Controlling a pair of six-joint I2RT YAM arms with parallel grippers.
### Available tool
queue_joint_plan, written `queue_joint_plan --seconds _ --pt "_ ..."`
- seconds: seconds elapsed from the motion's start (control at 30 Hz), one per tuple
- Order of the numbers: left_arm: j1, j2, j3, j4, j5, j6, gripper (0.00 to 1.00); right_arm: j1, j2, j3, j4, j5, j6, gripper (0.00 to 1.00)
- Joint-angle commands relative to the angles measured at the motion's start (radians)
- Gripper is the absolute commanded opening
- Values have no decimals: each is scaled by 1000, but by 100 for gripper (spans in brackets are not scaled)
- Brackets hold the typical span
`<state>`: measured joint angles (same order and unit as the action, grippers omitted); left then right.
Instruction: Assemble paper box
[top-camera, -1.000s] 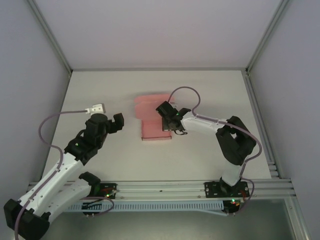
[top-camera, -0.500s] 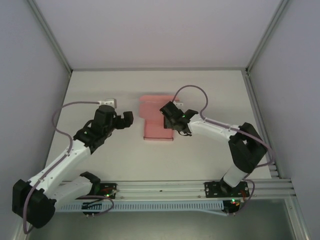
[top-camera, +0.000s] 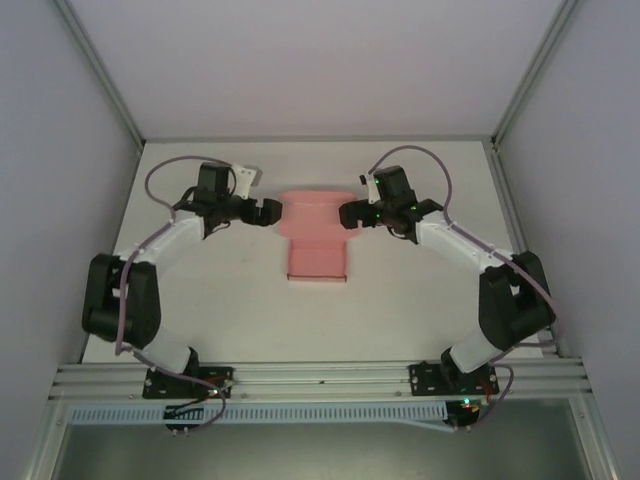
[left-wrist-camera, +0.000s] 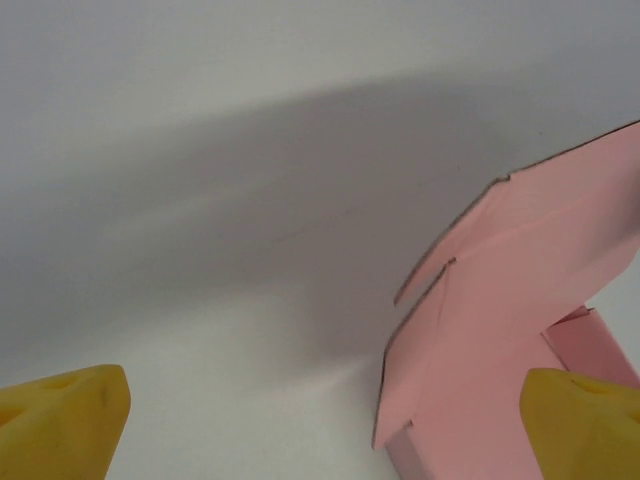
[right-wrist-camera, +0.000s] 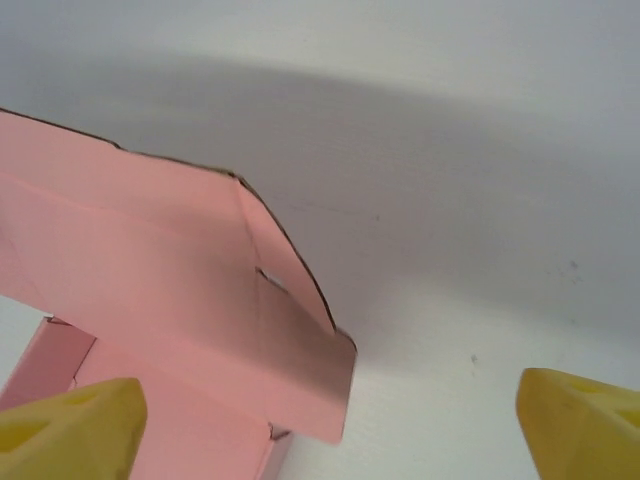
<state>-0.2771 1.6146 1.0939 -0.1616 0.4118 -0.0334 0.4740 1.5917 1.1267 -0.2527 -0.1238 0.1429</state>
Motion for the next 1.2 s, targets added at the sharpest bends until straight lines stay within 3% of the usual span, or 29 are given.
queue_joint_plan --seconds 0.0,0.13,0.23,0.37,0.47,0.53,0.63,0.7,0.8,0.9,1.03,1.17 --pt "10 98 78 -67 99 190 100 -22 75 80 -34 -124 -125 89" --pt "13 173 128 -93 175 224 91 -51 139 129 -45 -195 -127 77" --pt "13 189 135 -90 244 221 79 -51 156 149 -58 -207 -119 69" --pt "8 192 136 -97 277 217 60 -51 156 142 -53 -219 -111 60" --pt "3 189 134 -108 284 211 38 -51 159 141 -64 -233 -109 51" --pt "-4 186 132 -111 283 217 30 -51 159 138 -66 -243 -106 42" --pt "-12 180 135 -110 283 208 6 -51 152 135 -63 -221 -87 32" --pt "-19 171 136 -109 282 199 2 -49 141 133 -62 -208 -83 22" --pt "-43 136 129 -94 179 147 0 -36 120 128 -74 -149 -70 9" --pt "-88 84 112 -73 42 100 0 -15 97 121 -75 -92 -55 2" --pt "-158 15 73 -28 -116 30 0 27 66 110 -52 -12 -19 0" --pt "-228 -23 56 -3 -358 -100 0 94 33 89 1 127 73 0"
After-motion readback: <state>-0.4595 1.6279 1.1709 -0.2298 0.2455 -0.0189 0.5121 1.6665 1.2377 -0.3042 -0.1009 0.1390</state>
